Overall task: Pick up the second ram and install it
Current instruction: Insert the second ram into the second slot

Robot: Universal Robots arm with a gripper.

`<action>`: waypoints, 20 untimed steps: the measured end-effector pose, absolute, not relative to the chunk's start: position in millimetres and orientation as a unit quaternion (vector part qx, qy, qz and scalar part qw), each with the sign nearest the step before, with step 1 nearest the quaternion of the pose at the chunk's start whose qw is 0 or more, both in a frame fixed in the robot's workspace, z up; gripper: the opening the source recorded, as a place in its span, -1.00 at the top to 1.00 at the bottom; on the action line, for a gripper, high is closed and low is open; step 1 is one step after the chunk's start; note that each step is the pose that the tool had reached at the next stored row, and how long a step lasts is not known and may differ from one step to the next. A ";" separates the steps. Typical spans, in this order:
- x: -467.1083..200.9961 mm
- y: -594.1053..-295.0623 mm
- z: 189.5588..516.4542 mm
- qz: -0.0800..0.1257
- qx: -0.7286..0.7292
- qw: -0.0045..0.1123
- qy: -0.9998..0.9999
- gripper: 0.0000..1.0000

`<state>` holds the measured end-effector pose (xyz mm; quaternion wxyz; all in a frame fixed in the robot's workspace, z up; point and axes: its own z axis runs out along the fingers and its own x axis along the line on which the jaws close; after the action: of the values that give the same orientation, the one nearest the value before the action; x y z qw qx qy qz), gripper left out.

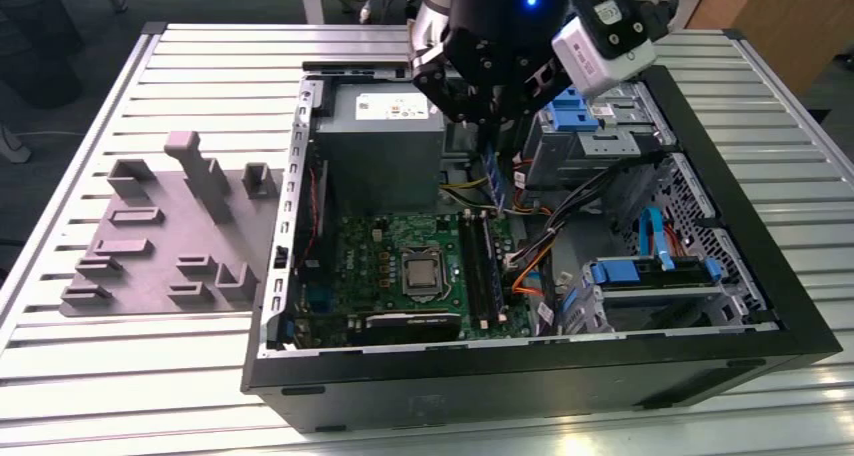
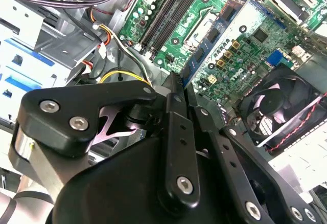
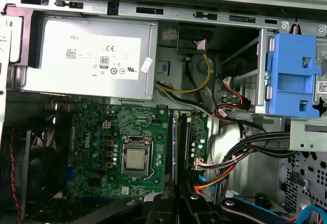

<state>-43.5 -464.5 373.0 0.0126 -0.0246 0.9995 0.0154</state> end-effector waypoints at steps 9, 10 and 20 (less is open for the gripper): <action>-43.5 -464.5 356.9 0.015 -0.024 0.013 1.000 0.72; -43.5 -464.5 355.5 0.015 -0.024 0.013 1.000 0.72; -43.5 -464.6 353.1 0.015 -0.024 0.012 1.000 0.72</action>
<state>-43.5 -464.6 353.1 0.0123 -0.0241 0.9995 0.0149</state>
